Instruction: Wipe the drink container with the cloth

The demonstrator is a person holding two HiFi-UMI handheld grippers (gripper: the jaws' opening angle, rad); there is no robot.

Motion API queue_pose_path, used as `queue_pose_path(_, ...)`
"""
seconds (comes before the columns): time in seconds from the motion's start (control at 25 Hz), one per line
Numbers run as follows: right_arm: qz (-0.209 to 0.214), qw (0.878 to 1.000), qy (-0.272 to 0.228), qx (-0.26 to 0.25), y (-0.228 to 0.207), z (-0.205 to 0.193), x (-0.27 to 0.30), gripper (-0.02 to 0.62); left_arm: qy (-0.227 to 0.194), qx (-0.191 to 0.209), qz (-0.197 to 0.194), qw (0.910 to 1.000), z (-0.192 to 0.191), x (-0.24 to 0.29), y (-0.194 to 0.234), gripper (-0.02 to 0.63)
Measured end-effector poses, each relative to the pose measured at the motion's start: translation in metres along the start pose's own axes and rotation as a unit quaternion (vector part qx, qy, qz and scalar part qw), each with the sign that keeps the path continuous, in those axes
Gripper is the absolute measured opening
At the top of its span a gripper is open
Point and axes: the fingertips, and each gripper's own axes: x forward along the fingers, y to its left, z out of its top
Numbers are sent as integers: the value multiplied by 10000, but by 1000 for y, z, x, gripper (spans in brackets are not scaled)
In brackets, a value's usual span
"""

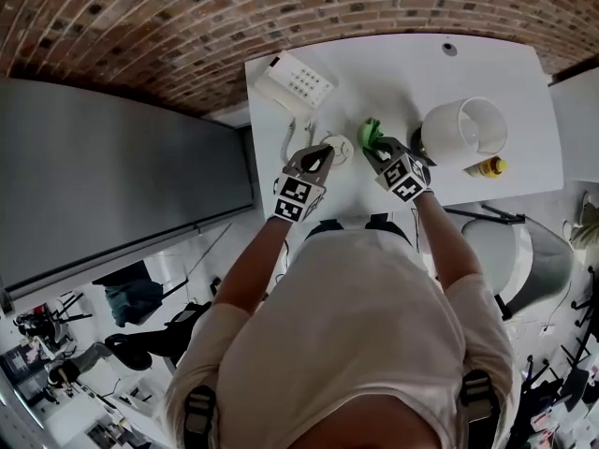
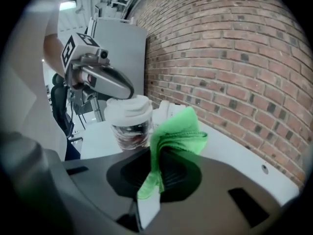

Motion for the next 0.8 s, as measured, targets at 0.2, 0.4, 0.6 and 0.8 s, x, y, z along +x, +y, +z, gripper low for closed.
queue_pose_path(0.2,388,9964,239,-709,10,2,18,43,15,30,-1,10000,0,0,0,8)
queue_pose_path(0.4,888,9818,495,-1607,30,2,26,43,10,33,-2,10000,0,0,1,8)
queue_pose_path(0.6,1035,9798,536,-1624,34,3,21,43,-1,20,-4,10000,0,0,1,8)
queue_pose_path(0.8,1034,9857,458,-1253,43,1,16,43,7,3,-19,10000,-1,0,2,8)
